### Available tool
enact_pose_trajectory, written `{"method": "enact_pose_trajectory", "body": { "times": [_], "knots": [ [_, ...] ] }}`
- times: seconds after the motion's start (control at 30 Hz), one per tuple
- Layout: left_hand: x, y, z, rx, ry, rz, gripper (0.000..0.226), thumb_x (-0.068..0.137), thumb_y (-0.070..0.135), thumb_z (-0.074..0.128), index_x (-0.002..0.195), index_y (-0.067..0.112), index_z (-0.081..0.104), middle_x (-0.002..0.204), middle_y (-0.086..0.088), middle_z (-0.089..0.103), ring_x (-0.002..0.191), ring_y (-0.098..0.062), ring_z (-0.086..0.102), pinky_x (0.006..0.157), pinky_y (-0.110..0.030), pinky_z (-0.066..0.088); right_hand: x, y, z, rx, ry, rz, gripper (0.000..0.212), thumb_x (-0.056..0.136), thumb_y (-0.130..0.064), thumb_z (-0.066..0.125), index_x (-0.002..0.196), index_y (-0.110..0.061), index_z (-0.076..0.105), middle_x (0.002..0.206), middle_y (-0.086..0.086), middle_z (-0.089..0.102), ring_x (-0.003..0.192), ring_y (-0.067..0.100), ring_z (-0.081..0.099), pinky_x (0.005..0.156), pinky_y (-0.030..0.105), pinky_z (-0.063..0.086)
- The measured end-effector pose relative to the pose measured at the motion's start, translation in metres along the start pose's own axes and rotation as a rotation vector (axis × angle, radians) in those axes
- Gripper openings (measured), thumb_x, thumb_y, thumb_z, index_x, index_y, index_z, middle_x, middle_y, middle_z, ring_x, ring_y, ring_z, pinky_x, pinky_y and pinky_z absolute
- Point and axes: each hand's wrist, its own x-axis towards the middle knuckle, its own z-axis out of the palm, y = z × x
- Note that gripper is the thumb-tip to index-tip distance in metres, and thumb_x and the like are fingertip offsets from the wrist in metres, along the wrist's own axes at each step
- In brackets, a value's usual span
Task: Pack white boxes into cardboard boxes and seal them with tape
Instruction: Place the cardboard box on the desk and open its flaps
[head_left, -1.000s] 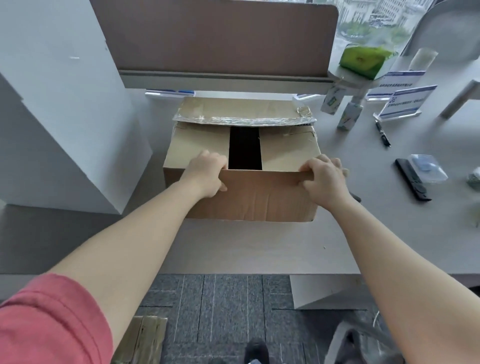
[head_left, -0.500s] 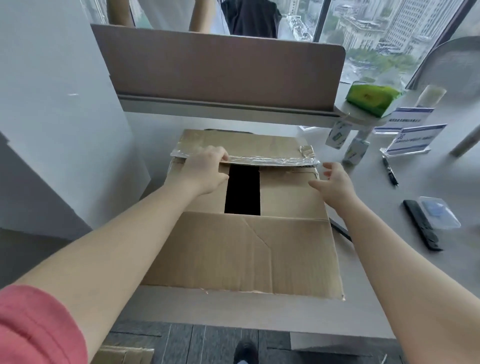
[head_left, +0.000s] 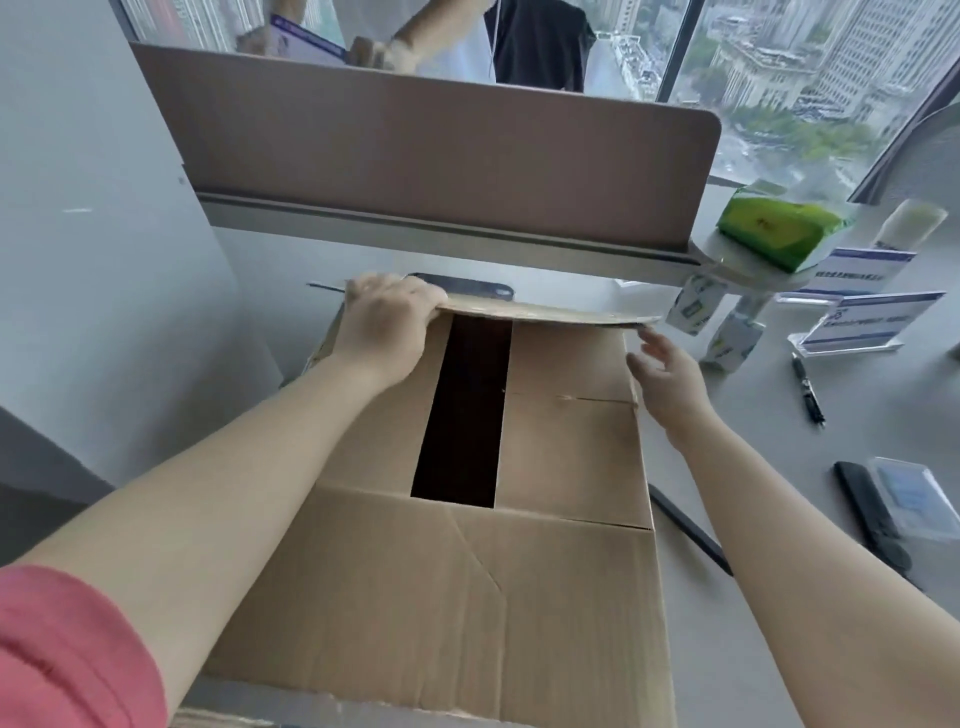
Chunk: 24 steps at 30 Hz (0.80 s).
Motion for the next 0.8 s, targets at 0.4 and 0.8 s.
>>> {"method": "enact_pose_trajectory", "body": {
  "times": [0.4, 0.8],
  "knots": [
    [0.053, -0.014, 0.010, -0.223, 0.403, 0.071, 0.041, 0.071, 0.000, 0.062, 0.098, 0.014, 0.034, 0.119, -0.008, 0.027, 0.121, -0.035, 0.035, 0.101, -0.068, 0.025, 0.060, -0.023, 0.023, 0.111, 0.113, 0.049, 0.034, 0.099, -0.033, 0.035, 0.096, -0.003, 0.051, 0.082, 0.002, 0.054, 0.087, 0.020, 0.051, 0.085, 0.034, 0.042],
    [0.067, -0.028, 0.048, -0.027, -0.730, -0.149, 0.080, 0.088, 0.055, 0.048, 0.150, 0.026, 0.007, 0.160, 0.003, -0.002, 0.147, -0.024, -0.006, 0.116, -0.052, -0.002, 0.060, -0.036, 0.051, -0.356, 0.108, 0.011, 0.054, 0.089, -0.016, 0.055, 0.138, -0.006, 0.034, 0.140, 0.015, 0.037, 0.130, 0.030, 0.033, 0.106, 0.035, 0.028]
  ]
}}
